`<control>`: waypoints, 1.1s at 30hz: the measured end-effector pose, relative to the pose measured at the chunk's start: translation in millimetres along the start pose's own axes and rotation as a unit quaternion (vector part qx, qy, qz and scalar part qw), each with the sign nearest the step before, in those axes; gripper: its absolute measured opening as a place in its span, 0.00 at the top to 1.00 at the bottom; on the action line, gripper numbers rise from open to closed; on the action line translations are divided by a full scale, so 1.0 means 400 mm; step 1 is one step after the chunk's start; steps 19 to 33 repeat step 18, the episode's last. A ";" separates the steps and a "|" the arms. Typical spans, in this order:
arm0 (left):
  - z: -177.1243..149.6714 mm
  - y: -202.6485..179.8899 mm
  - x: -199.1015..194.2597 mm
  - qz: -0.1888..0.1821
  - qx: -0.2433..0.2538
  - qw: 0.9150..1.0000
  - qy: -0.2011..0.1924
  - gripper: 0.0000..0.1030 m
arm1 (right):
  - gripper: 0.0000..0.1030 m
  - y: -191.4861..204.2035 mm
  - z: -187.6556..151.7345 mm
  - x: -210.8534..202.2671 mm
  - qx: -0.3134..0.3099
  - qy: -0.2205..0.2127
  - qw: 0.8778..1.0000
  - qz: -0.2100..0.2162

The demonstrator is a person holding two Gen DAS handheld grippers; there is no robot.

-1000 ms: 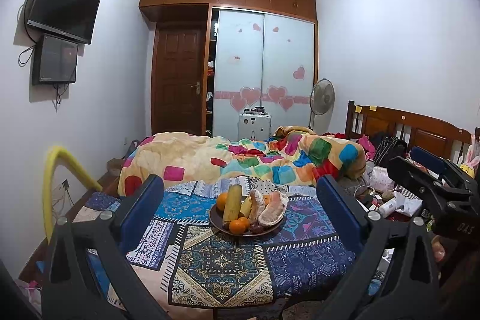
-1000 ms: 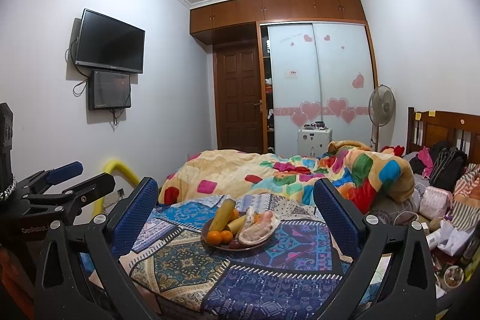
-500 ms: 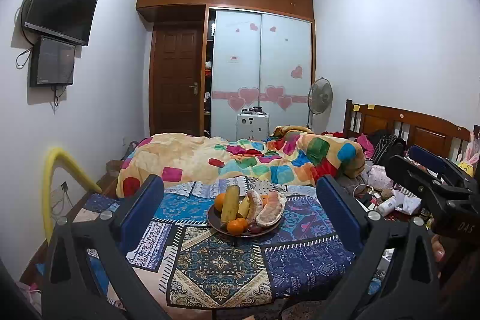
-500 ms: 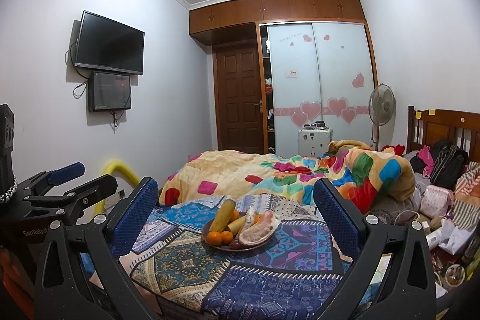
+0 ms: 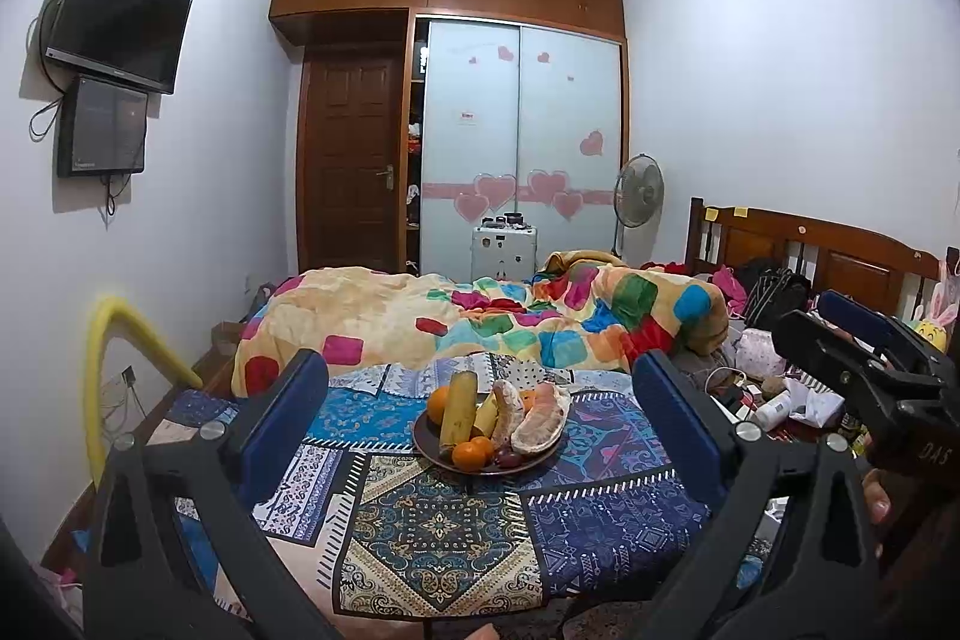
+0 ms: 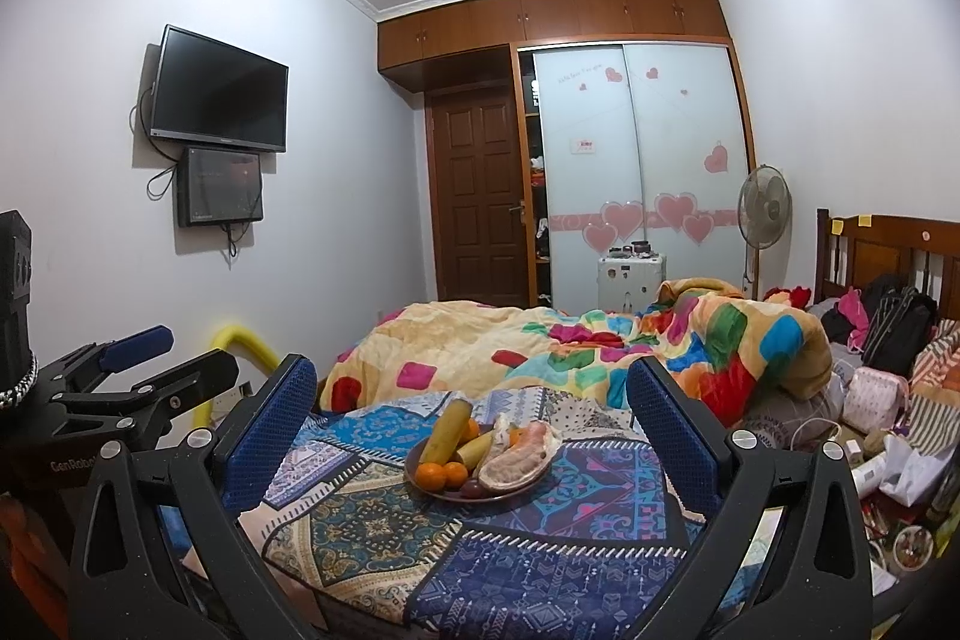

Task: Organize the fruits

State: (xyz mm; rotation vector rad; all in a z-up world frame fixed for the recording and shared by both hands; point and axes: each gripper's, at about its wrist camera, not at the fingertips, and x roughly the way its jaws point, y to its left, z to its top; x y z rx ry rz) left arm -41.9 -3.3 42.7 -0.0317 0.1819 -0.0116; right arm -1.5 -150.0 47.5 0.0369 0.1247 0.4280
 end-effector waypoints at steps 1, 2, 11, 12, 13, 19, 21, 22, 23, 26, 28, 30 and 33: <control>0.000 0.000 -0.001 -0.001 0.000 1.000 -0.001 0.00 | 0.00 0.000 0.000 0.000 0.000 0.000 1.000 0.001; -0.001 0.001 0.000 -0.004 0.001 1.000 0.001 0.00 | 0.00 0.001 0.000 -0.001 0.001 0.000 1.000 0.002; -0.002 -0.002 0.003 -0.007 0.006 1.000 0.003 0.00 | 0.00 0.005 0.003 0.001 0.001 0.000 1.000 0.004; -0.002 -0.003 0.004 -0.006 0.006 1.000 0.003 0.00 | 0.00 0.005 0.003 0.000 0.002 0.000 1.000 0.004; -0.002 -0.003 0.004 -0.007 0.006 1.000 0.004 0.00 | 0.00 0.005 0.003 0.000 0.002 0.000 1.000 0.004; -0.002 -0.003 0.003 -0.007 0.005 1.000 0.004 0.00 | 0.00 0.012 -0.002 0.003 0.005 0.002 1.000 0.005; -0.002 -0.003 0.003 -0.007 0.005 1.000 0.004 0.00 | 0.00 0.012 -0.002 0.003 0.005 0.002 1.000 0.005; -0.002 -0.003 0.003 -0.007 0.005 1.000 0.004 0.00 | 0.00 0.012 -0.002 0.003 0.005 0.002 1.000 0.005; -0.002 -0.003 0.003 -0.007 0.005 1.000 0.004 0.00 | 0.00 0.012 -0.002 0.003 0.005 0.002 1.000 0.005; -0.002 -0.003 0.003 -0.007 0.005 1.000 0.004 0.00 | 0.00 0.012 -0.002 0.003 0.005 0.002 1.000 0.005; -0.002 -0.003 0.003 -0.007 0.005 1.000 0.004 0.00 | 0.00 0.012 -0.002 0.003 0.005 0.002 1.000 0.005; -0.002 -0.003 0.003 -0.007 0.005 1.000 0.004 0.00 | 0.00 0.012 -0.002 0.003 0.005 0.002 1.000 0.005; -0.002 -0.003 0.003 -0.007 0.005 1.000 0.004 0.00 | 0.00 0.012 -0.002 0.003 0.005 0.002 1.000 0.005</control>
